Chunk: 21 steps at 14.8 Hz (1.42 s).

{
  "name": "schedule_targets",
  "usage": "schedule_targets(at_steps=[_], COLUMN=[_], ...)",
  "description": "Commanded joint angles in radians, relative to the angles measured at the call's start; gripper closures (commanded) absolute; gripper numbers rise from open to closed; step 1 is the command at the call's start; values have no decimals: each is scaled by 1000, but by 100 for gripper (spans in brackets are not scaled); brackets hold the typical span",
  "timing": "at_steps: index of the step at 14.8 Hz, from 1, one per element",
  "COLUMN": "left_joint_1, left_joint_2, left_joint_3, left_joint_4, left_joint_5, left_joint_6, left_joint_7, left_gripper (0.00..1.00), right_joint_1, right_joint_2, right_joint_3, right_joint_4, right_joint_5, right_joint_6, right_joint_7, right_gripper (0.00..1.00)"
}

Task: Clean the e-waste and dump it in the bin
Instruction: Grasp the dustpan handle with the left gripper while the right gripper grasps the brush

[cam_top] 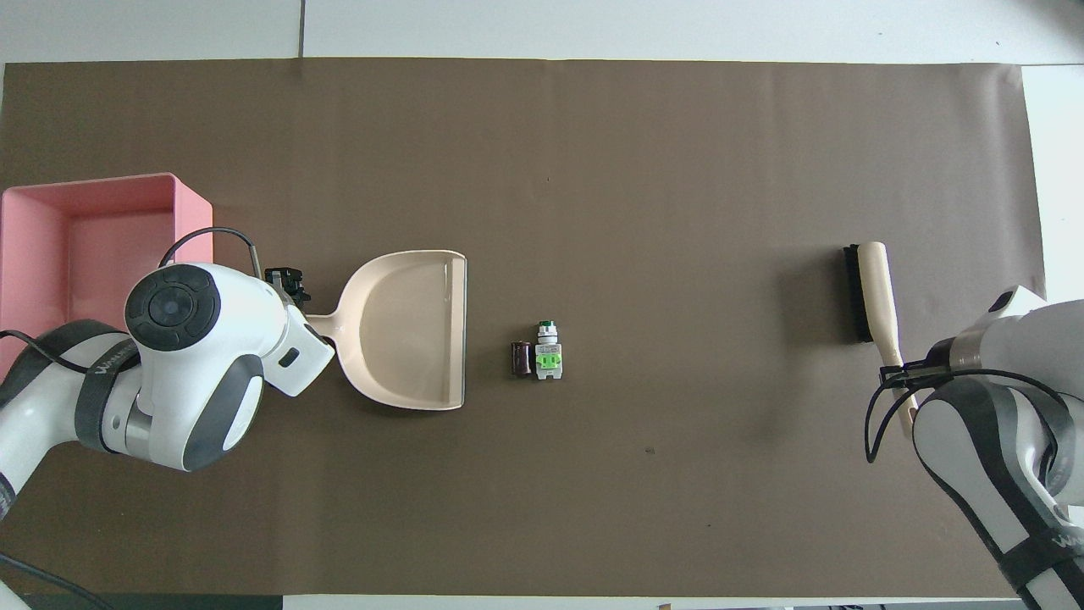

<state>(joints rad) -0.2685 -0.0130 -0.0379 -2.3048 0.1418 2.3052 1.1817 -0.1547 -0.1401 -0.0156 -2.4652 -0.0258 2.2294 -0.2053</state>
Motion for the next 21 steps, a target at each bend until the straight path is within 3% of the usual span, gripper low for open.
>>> schedule_targets(at_steps=[1, 4, 5, 9, 12, 13, 15, 17, 19, 21], left_joint_1=[-9, -9, -11, -12, -12, -12, -12, -14, -49, -69], left_joint_2=[2, -1, -1, -5, -7, -5, 1, 2, 4, 4], left_joint_3=[10, 10, 10, 10, 10, 10, 10, 10, 7, 7], left_joint_4=[-15, -24, -24, -24, -24, -21, 4, 39, 65, 65], left_joint_5=[31, 31, 31, 31, 44, 44, 45, 76, 184, 196], left_joint_6=[39, 36, 31, 1, -6, -6, -35, -82, -113, -118], left_joint_7=[-27, -51, -59, -62, -59, -57, -53, -50, -53, -62], left_gripper=[6, 12, 19, 52, 85, 92, 99, 100, 100, 100], right_joint_1=[-12, 0, 10, 153, 306, 361, 470, 568, 656, 730], right_joint_2=[-3, 2, -4, -10, -33, -41, -55, -68, -47, -6], right_joint_3=[5, 8, 19, 22, 22, 22, 22, 23, 23, 23], right_joint_4=[-2, 60, 112, 253, 265, 262, 247, 215, 210, 213], right_joint_5=[12, 12, 12, 10, 10, 10, 10, 10, 10, 12], right_joint_6=[16, -54, -124, -318, -378, -396, -399, -399, -392, -360], right_joint_7=[1, 36, 76, 229, 380, 455, 581, 677, 757, 820], right_gripper=[100, 100, 100, 100, 100, 100, 100, 100, 100, 100])
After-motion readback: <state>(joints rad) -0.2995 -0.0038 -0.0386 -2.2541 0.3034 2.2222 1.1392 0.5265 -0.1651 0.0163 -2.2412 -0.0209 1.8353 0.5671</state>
